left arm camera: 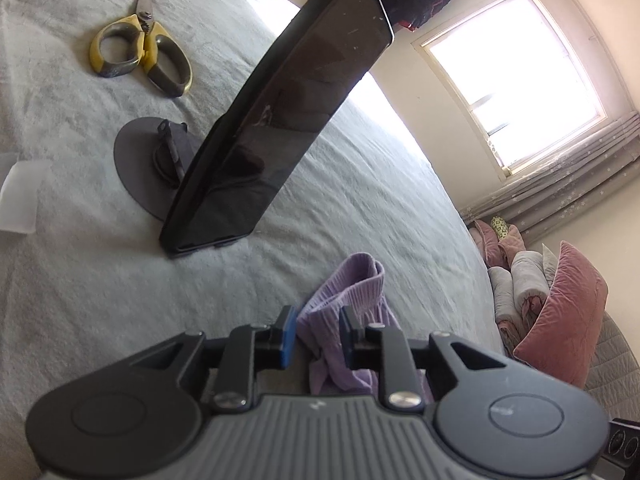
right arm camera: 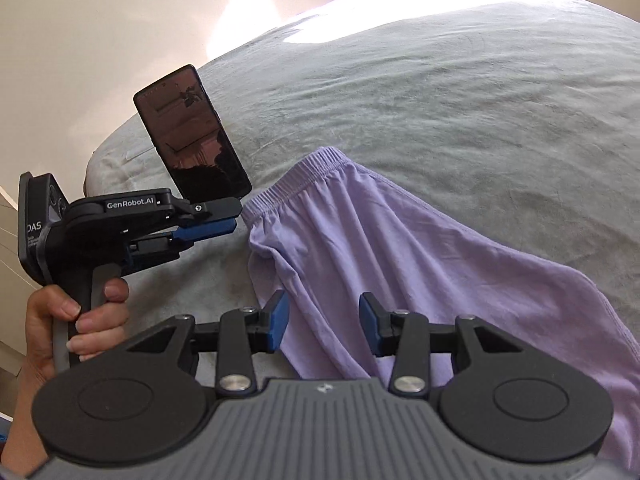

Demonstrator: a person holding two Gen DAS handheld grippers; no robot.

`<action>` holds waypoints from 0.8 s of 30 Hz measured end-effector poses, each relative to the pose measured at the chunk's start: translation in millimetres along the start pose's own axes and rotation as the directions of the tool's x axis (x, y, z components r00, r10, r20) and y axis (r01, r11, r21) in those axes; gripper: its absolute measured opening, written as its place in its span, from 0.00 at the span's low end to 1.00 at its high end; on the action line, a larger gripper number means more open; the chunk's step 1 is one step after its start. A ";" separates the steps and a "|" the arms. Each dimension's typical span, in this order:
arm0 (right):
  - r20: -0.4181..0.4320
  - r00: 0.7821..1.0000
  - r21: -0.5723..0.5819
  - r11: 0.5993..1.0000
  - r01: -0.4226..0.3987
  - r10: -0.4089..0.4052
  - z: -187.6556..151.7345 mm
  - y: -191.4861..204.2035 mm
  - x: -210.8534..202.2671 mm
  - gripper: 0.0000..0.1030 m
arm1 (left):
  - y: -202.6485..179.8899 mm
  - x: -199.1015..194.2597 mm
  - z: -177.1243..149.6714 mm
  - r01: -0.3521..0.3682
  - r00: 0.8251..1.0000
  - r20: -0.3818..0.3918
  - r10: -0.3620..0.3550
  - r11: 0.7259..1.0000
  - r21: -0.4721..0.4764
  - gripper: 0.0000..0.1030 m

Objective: Fold clothes

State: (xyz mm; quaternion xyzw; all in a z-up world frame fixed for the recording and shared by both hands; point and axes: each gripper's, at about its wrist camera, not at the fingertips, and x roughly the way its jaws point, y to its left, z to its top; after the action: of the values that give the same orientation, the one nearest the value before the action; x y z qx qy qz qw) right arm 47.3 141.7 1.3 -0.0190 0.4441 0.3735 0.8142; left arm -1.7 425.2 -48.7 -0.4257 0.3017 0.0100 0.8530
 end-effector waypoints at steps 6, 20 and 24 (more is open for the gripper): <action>0.017 0.999 -0.041 0.998 -0.048 0.049 -26.1 -10.6 2.7 0.29 | -13.8 9.6 -4.8 -0.037 0.999 0.021 0.036 0.999 0.030 0.18; 0.062 0.987 -0.009 0.989 -0.145 0.145 -38.2 -31.1 -0.3 0.03 | -33.8 9.7 -9.8 -0.124 0.985 0.138 0.106 0.984 0.130 0.06; 0.063 0.983 -0.009 0.985 -0.173 0.173 -37.3 -29.9 -2.5 0.03 | -25.0 13.2 -10.4 -0.163 0.983 0.107 0.151 0.980 0.112 0.09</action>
State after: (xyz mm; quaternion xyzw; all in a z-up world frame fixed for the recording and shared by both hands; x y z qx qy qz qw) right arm 38.7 105.1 -28.4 0.0302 0.4174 0.4438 0.7924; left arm 10.7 398.5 -42.4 -0.3474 0.2924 0.0799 0.8874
